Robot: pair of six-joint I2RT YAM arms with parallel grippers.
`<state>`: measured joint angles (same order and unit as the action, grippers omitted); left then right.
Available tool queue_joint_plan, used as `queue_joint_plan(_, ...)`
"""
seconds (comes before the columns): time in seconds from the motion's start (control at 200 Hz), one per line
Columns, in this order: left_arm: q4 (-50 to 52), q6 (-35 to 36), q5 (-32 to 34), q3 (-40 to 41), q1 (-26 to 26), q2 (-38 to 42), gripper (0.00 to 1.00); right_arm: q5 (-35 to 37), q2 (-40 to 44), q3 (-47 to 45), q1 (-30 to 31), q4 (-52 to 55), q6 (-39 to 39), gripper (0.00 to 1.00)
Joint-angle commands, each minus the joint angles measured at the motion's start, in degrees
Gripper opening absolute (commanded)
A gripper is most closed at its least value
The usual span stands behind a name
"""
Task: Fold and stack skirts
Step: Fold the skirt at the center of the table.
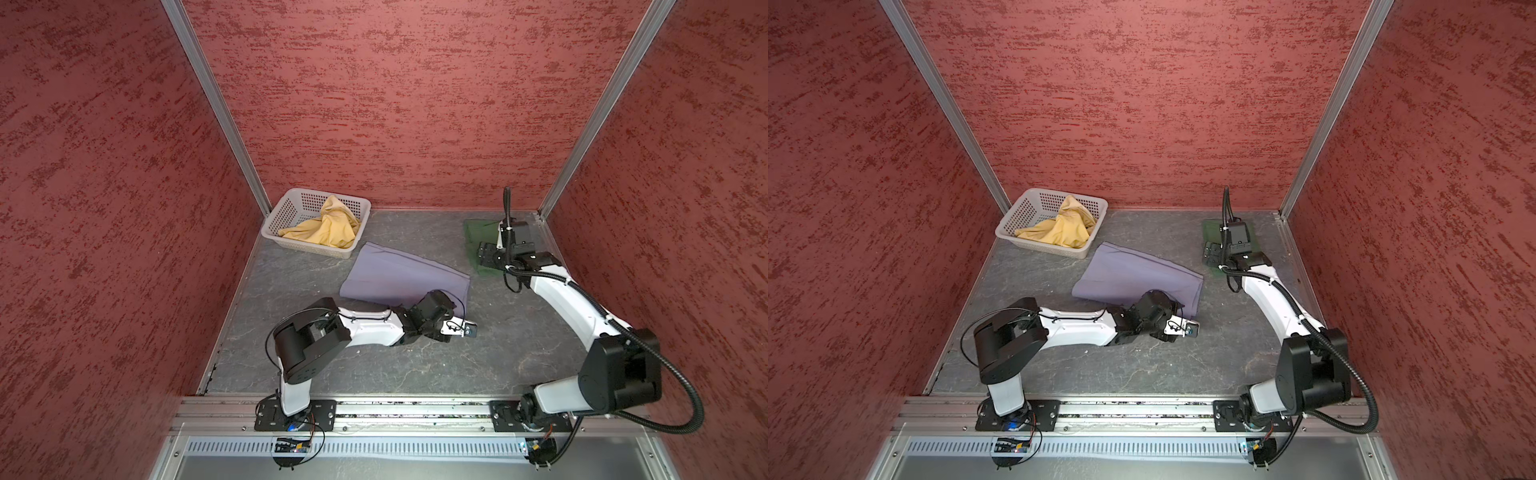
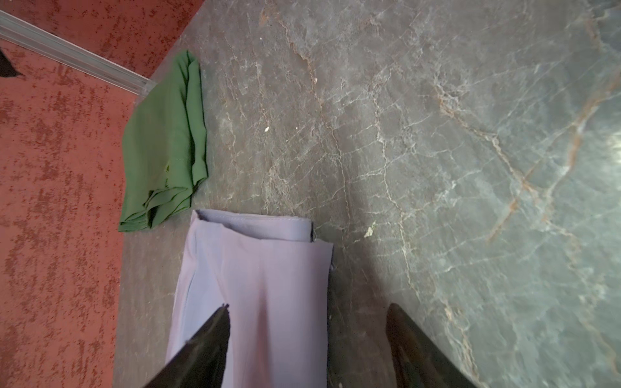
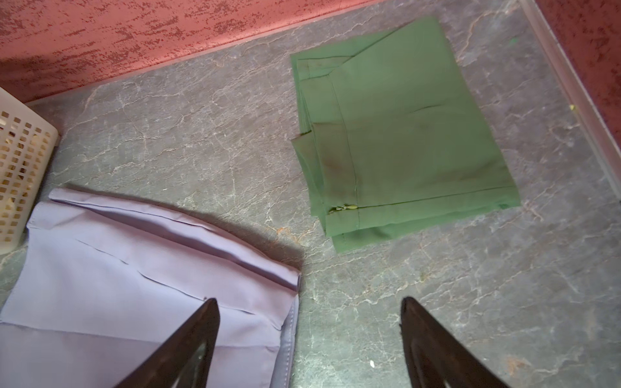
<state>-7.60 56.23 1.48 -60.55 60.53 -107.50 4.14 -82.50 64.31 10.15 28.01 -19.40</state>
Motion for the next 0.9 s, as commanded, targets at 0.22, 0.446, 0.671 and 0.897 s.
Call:
queue_joint_plan(0.22, 0.7, 0.5, 0.3, -7.7, -0.8, -8.5, 0.66, -1.6, 0.5, -2.3, -0.6, -0.2, -2.5, 0.85)
queue_joint_plan(0.446, 7.2, -1.4, -0.3, -13.2, -2.6, -12.6, 0.48, -2.2, 1.4, -2.9, -2.0, -0.2, -2.0, 0.85)
queue_joint_plan(0.671, 14.5, -4.9, -2.7, -18.2, -4.6, -14.9, 0.32, -3.2, 2.9, -3.5, -3.1, -0.3, -1.8, 0.84)
queue_joint_plan(0.897, 18.4, -7.2, -5.1, -20.4, -6.4, -15.8, 0.10, -4.6, 3.3, -3.8, -3.3, -0.4, -1.7, 0.84)
